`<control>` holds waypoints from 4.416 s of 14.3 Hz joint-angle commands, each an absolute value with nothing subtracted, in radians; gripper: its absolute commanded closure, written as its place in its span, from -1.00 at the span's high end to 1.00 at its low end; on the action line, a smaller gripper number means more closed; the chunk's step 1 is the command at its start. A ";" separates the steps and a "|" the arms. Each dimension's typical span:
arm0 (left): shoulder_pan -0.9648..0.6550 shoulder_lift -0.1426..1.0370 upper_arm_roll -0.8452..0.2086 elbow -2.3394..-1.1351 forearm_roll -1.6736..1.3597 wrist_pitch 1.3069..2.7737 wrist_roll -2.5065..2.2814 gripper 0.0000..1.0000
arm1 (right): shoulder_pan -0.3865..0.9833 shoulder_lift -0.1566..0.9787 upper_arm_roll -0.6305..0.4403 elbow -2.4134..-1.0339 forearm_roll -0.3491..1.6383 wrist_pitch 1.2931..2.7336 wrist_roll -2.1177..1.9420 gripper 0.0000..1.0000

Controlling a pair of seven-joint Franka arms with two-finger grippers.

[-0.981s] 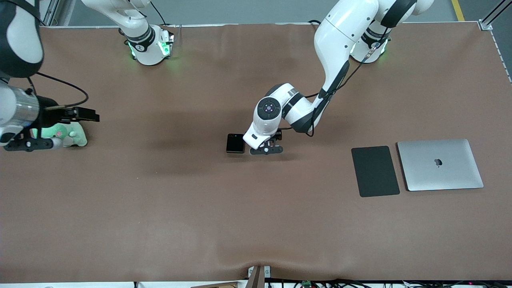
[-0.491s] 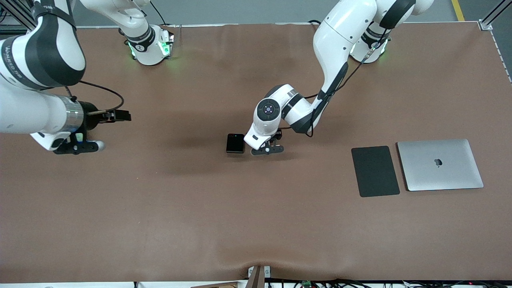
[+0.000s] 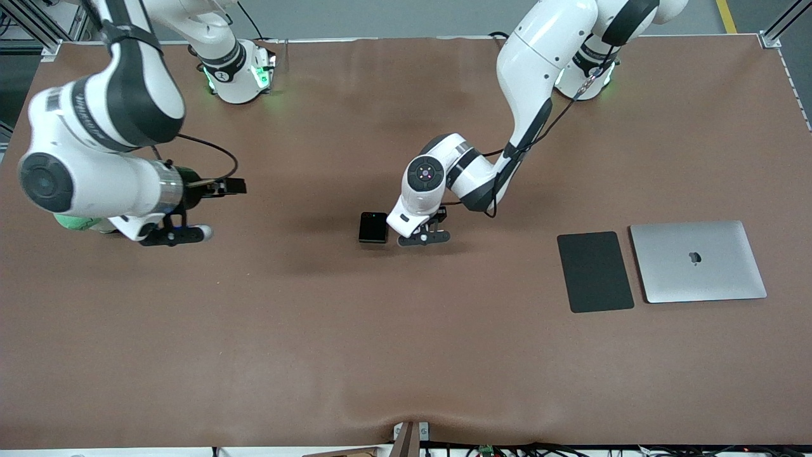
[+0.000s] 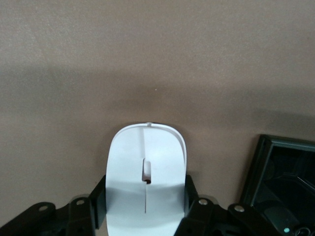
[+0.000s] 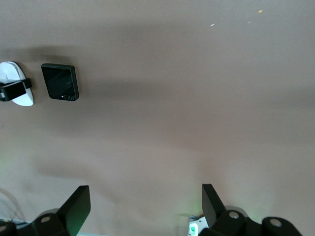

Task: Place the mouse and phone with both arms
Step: 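Carry the mouse toward the mouse pad while the right gripper reaches the phone, then lower the mouse onto the pad while the right gripper grasps the phone, then open the left gripper and withdraw while the right gripper lifts the phone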

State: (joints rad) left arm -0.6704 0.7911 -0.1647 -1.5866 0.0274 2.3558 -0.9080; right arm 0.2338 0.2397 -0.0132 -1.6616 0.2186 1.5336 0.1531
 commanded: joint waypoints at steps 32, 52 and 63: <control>0.035 0.545 -0.163 -1.874 0.236 2.361 -0.248 -0.05 | 0.715 0.617 -0.025 -1.855 0.250 2.500 0.606 1.00; 0.058 0.600 -0.167 -1.904 0.222 2.485 -0.262 1.00 | 0.680 0.647 -0.029 -1.735 0.219 2.251 0.647 -1.00; 0.055 0.255 -0.167 -1.737 0.219 2.087 -0.245 1.00 | 0.405 0.583 -0.028 -1.772 0.210 2.194 0.471 -1.00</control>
State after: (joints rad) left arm 0.0427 0.3305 -0.1560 -1.7638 0.2161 2.1830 -0.2533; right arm 0.4553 0.6182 -0.0463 -1.7439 0.2273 2.2087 0.4935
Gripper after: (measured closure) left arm 0.000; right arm 0.203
